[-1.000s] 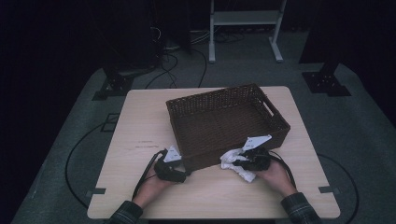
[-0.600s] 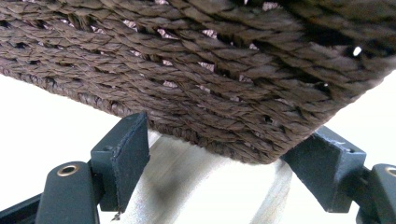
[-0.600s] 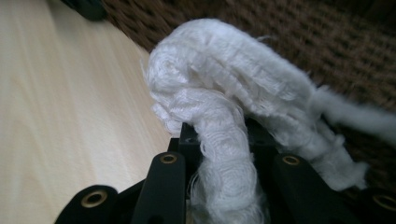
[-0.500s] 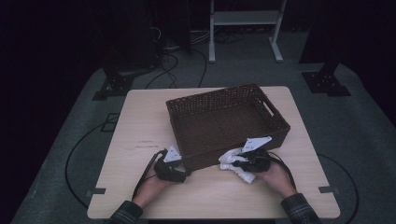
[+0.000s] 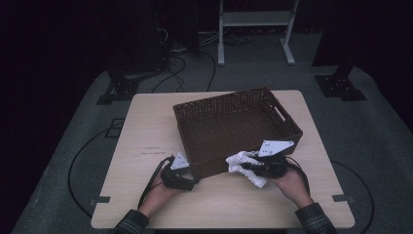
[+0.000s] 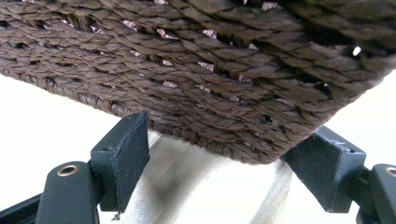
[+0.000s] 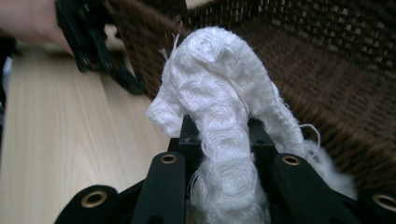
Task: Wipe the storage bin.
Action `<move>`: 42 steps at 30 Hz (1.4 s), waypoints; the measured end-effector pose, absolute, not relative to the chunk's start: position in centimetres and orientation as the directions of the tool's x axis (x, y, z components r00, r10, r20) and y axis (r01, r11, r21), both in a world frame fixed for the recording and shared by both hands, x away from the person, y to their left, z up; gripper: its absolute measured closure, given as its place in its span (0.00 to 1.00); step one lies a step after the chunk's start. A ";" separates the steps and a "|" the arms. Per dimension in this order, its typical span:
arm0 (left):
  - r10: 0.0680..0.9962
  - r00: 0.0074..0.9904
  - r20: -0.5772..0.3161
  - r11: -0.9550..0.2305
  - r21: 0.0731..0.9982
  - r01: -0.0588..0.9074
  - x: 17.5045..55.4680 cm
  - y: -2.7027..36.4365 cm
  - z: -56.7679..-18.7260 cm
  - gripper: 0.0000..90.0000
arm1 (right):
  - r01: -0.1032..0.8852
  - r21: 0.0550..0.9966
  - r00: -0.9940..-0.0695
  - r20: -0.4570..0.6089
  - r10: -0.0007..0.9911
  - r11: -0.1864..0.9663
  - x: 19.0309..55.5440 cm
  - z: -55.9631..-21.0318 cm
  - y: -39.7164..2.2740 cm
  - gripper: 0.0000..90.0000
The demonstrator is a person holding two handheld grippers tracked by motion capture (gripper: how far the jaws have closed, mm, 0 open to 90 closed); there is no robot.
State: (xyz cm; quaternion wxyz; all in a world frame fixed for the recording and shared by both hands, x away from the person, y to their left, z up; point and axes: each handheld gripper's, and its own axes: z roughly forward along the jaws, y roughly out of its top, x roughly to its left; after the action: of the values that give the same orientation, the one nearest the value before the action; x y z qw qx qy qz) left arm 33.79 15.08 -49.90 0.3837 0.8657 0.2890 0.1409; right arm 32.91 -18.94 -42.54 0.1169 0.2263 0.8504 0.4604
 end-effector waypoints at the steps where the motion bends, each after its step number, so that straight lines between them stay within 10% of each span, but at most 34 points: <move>1: 0.609 0.793 0.022 -0.538 0.746 0.392 33.8 15.1 -49.9 0.25 | 0.269 0.845 -0.870 0.008 0.492 0.462 32.8 -42.1 -19.0 0.81; 42: 0.609 0.793 0.022 -0.538 0.746 0.393 33.8 15.1 -49.9 0.25 | 0.250 0.842 -0.897 0.015 0.443 0.478 33.6 -43.8 -17.0 0.81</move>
State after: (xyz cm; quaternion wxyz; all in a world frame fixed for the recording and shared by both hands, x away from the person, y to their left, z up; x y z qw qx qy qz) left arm 33.79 15.07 -49.90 0.3836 0.8656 0.2894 0.1409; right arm 33.63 -17.03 -43.83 0.1026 0.2030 0.8536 0.4687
